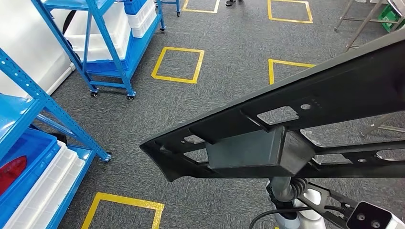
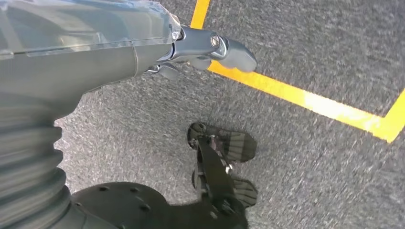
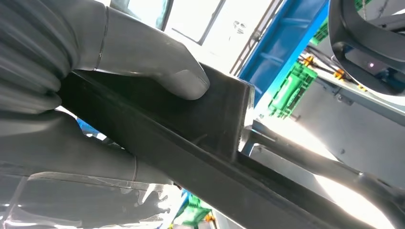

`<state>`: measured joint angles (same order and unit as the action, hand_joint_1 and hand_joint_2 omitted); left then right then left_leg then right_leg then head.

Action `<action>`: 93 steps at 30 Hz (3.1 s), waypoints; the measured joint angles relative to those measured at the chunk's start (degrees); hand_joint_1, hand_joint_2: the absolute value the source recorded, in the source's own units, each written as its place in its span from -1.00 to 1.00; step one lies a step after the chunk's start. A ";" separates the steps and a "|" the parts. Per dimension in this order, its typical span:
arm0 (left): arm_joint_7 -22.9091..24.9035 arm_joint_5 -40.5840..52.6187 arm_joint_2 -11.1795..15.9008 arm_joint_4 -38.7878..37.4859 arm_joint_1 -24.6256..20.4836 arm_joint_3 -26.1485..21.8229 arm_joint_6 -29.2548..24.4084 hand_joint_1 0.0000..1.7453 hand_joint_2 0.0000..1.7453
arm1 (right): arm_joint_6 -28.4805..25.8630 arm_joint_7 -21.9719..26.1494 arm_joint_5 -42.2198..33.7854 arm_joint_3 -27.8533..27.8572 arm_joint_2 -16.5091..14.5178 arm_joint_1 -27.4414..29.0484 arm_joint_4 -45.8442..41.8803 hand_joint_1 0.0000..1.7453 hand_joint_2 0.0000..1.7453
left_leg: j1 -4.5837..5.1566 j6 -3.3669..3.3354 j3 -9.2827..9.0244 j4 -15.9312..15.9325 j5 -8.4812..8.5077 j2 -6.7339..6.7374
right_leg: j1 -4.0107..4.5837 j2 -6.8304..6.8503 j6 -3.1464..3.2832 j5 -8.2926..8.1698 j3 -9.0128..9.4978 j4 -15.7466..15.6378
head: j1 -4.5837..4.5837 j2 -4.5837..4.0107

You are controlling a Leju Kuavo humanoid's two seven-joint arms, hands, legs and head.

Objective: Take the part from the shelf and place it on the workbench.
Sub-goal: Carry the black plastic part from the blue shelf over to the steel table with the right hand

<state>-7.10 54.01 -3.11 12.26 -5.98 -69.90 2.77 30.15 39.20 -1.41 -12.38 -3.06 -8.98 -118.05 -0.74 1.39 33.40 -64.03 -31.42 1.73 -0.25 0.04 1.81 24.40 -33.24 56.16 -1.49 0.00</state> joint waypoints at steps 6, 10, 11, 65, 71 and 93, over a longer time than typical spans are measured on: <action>0.39 -0.37 -0.43 0.00 0.50 -0.01 -0.38 -1.00 1.00 | -0.38 -0.01 -0.59 -0.50 0.82 -0.13 1.12 1.00 1.00 | -0.15 -0.12 2.10 -1.42 2.60 -2.57 | 0.11 -4.27 -0.16 0.38 0.12 0.68 | 0.00 0.00; 0.97 -0.52 -0.50 0.00 0.44 -0.01 -0.88 -1.00 1.00 | -0.67 0.00 -0.33 -0.64 1.21 -0.19 1.49 1.00 1.00 | -0.16 -0.66 -1.42 6.58 5.28 -4.72 | 0.11 -6.48 -1.28 0.65 -0.48 1.42 | -0.01 0.00; 1.18 -0.63 -0.51 0.00 0.39 -0.02 -1.06 -1.00 1.00 | -0.78 0.00 -0.26 -0.67 1.33 -0.18 1.53 1.00 1.00 | -0.11 -1.02 -1.45 6.61 5.40 -4.24 | -0.01 -6.91 -1.66 0.57 -0.61 1.33 | -0.01 0.00; 2.02 -1.73 -1.81 -0.02 0.10 -1.51 -0.10 -1.00 1.00 | -2.25 0.01 -0.24 -4.88 1.21 -1.69 3.56 1.00 1.00 | 0.11 0.33 5.63 -9.73 -2.44 -1.43 | 0.50 -2.38 0.41 0.50 0.26 0.23 | -0.01 0.00; 2.28 -1.86 -1.80 -0.02 0.00 -1.52 -0.17 -1.00 1.00 | -2.11 0.01 -0.61 -5.09 1.19 -1.83 3.89 1.00 1.00 | 0.22 -0.72 -1.25 6.86 5.46 -4.89 | 0.46 -6.17 -0.63 0.91 -0.11 1.20 | 0.00 0.00; -0.84 -7.68 4.27 0.61 -0.24 -5.56 -3.53 -1.00 1.00 | -3.21 0.01 -0.12 -5.02 1.37 -0.79 4.26 1.00 1.00 | -0.13 1.00 2.14 -3.73 -1.84 -0.90 | 0.06 -0.68 0.17 1.20 0.08 0.74 | -0.01 0.00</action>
<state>-7.95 46.33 1.16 12.87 -6.21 -75.46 -0.76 26.93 39.21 -1.53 -17.40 -1.70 -9.78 -113.79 -0.87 2.39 35.53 -67.75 -33.26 0.83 -0.19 -0.64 1.98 25.61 -33.15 56.90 -1.50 0.00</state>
